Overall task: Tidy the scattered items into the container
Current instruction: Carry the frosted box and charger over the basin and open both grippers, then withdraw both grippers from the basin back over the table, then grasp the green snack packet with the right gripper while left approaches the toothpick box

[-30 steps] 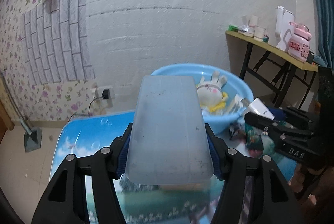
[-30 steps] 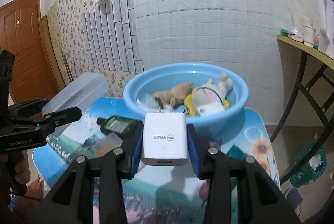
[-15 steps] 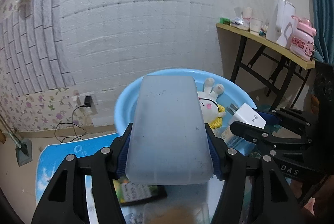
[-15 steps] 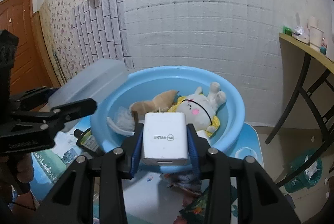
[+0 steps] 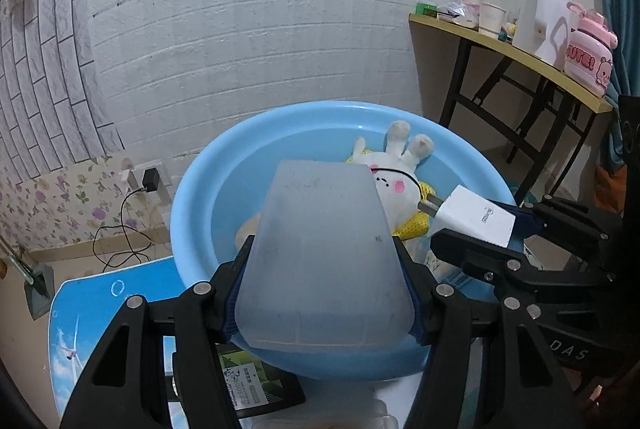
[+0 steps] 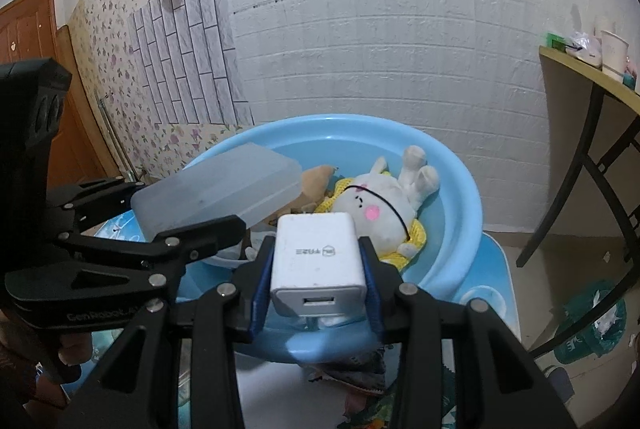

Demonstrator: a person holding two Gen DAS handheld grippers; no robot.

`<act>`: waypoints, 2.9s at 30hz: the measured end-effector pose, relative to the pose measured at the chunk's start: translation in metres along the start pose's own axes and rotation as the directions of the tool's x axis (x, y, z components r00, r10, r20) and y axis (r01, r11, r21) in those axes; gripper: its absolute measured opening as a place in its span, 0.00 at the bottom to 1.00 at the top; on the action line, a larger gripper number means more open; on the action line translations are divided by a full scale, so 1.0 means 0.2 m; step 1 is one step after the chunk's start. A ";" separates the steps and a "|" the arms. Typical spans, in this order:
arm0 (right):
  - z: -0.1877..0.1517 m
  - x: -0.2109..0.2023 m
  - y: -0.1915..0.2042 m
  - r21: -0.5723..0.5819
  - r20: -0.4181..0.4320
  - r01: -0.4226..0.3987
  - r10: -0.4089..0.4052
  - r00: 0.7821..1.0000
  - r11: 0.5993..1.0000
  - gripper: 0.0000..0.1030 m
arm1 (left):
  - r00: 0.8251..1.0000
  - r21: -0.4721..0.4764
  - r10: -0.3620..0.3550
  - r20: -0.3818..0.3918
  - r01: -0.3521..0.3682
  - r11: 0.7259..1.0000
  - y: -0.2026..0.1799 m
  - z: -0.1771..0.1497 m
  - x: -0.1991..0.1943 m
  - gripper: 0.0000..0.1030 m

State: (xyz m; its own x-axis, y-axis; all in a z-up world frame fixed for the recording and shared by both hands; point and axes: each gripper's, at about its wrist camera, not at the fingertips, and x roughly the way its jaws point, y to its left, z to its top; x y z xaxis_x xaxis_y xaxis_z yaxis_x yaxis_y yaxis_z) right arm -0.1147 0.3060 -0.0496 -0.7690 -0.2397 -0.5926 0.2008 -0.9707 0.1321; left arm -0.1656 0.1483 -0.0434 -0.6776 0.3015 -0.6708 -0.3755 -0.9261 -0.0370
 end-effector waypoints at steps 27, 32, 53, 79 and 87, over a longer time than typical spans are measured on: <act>-0.01 0.01 0.02 -0.023 -0.029 0.003 -0.004 1.000 1.000 0.42 | 0.999 -0.010 0.000 0.034 0.001 1.000 0.02 -0.05 -0.17 0.66; -0.01 -0.01 0.04 -0.030 -0.030 -0.002 0.001 1.000 1.000 0.53 | 0.999 -0.031 0.012 0.047 -0.010 0.999 0.06 -0.08 -0.23 0.66; -0.20 -0.29 -0.02 0.052 -0.024 0.083 -0.082 0.996 0.995 0.53 | 0.995 -0.129 0.102 -0.021 -0.104 0.986 0.19 -0.44 -0.44 0.86; -0.46 -0.19 -0.15 0.133 -0.190 0.173 -0.147 0.971 0.976 0.69 | 0.986 -0.066 0.029 -0.162 -0.040 0.997 0.03 -0.61 -0.29 0.92; -0.47 -0.11 -0.19 0.161 -0.224 0.198 -0.160 0.961 0.967 0.69 | 0.983 -0.031 0.028 -0.183 -0.034 0.999 -0.02 -0.60 -0.23 0.93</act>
State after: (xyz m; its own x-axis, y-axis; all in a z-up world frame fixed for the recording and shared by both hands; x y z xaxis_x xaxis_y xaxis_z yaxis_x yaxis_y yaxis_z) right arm -0.0482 0.3490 -0.1152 -0.6356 -0.0714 -0.7687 -0.0561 -0.9888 0.1381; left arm -0.0568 0.1115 -0.1021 -0.5609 0.2287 -0.7956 -0.3322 -0.9425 -0.0367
